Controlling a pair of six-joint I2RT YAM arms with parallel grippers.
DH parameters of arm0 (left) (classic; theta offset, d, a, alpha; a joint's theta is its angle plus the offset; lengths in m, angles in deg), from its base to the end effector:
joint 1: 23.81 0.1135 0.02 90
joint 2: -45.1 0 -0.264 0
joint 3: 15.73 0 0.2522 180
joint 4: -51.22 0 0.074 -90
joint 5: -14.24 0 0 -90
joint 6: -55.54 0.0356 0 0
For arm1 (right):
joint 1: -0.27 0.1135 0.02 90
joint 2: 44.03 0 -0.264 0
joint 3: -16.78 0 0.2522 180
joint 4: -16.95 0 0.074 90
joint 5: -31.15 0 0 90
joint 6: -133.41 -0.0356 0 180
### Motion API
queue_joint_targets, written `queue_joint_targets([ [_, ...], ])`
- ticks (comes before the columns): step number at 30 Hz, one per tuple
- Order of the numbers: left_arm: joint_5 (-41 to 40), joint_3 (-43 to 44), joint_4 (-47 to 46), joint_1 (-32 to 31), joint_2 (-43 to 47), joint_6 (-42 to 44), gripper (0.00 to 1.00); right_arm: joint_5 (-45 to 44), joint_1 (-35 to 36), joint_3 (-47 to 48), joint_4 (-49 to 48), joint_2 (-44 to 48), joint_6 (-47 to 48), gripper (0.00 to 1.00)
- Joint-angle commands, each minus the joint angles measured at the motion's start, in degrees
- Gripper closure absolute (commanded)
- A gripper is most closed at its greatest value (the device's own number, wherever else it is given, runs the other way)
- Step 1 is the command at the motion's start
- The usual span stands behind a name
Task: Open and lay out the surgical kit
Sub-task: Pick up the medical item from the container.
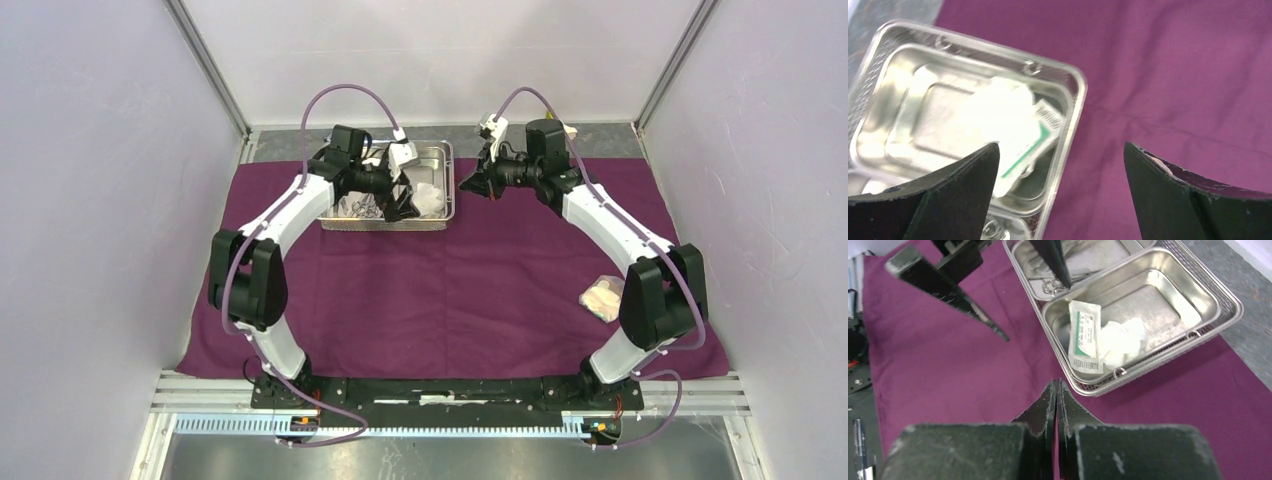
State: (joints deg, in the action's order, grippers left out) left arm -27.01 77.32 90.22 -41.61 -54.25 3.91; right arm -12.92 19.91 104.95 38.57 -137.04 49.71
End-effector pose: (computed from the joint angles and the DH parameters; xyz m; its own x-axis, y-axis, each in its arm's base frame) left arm 0.3557 -0.1423 0.2770 -0.0929 0.4597 -0.8832 0.9729 0.2306 0.0176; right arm 0.3432 0.1497 0.3119 -0.3250 -0.1970 -0.9250 -0.8806 0.4198 0.2200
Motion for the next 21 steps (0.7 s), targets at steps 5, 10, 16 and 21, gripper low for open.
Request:
queue_joint_targets([
  [5,-20.9,18.2,4.2,-0.6,-14.0,-11.7,0.00,-8.2,-0.6,-4.3,0.8,3.6,5.7,0.91],
  [10,-25.9,29.6,7.1,-2.9,-24.5,-16.9,0.00,-9.8,-1.4,-4.6,1.9,4.1,6.8,0.78],
  [16,-26.3,37.3,11.5,-5.2,-32.6,-16.4,0.00,-11.6,-2.5,-6.6,3.4,6.5,8.9,0.66],
  [21,-26.5,36.7,11.5,-6.7,-34.3,-15.0,0.00,-11.9,-3.6,-9.0,3.0,7.7,9.4,0.65],
])
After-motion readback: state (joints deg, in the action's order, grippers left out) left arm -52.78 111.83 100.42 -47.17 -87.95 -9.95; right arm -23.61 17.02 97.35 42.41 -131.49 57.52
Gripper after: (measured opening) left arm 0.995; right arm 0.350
